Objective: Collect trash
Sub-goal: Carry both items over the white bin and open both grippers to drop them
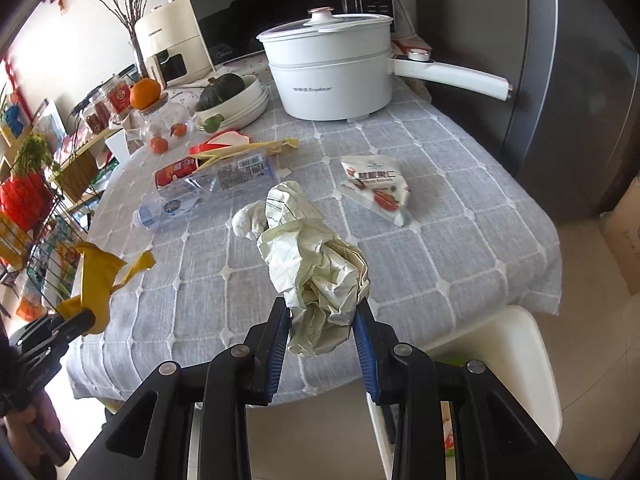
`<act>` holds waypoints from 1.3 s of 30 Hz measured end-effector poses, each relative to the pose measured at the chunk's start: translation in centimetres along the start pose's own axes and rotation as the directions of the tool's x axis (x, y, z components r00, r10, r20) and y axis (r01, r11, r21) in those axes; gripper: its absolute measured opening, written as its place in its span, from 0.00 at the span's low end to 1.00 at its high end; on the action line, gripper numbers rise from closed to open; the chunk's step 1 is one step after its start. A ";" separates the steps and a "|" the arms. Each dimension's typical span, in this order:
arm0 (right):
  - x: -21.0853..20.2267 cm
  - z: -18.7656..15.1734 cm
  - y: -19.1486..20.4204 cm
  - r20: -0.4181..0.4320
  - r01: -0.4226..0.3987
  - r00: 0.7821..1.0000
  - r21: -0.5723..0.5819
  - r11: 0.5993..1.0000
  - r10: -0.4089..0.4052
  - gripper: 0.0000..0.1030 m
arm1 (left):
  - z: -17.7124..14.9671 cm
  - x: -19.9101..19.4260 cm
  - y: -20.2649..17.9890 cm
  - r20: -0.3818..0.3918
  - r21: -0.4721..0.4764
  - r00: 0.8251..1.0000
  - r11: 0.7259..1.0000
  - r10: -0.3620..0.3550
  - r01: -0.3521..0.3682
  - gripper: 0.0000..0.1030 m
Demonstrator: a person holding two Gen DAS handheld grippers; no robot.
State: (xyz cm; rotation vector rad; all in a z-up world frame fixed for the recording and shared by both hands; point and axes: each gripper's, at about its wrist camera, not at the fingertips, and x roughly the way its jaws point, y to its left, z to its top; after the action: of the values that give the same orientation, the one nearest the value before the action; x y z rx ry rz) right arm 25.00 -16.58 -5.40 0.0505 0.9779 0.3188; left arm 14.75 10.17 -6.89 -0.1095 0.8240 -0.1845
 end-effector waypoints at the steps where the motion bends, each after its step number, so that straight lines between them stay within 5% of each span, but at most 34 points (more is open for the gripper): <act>1: -0.5 -0.3 -0.7 0.002 0.003 1.000 0.008 1.000 -0.003 0.32 | 0.0 0.1 -0.6 0.000 0.008 1.000 1.000 -0.009 0.009 0.23; 21: -5.9 -10.4 -18.3 -0.066 0.108 0.993 0.247 0.963 -0.095 0.32 | -1.1 5.5 -16.6 -0.105 0.137 0.971 0.964 -0.216 0.229 0.23; 36: -6.3 -12.7 -21.9 -0.110 0.119 0.990 0.302 0.946 -0.089 0.32 | -3.3 10.3 -26.3 -0.196 0.214 0.948 0.932 -0.253 0.293 0.23; 37: -6.2 -12.7 -22.0 -0.112 0.120 0.990 0.301 0.946 -0.090 0.32 | -3.2 10.4 -26.5 -0.194 0.218 0.949 0.933 -0.246 0.287 0.25; 39: -6.2 -12.8 -22.2 -0.114 0.124 0.989 0.302 0.945 -0.094 0.32 | -3.2 10.6 -26.6 -0.198 0.228 0.952 0.934 -0.231 0.274 0.44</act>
State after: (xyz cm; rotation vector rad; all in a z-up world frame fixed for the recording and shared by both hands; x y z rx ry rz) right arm 16.69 -40.76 -11.64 0.2671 1.1175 0.0637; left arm 16.21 -18.11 -12.16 0.0422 0.9471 -0.5484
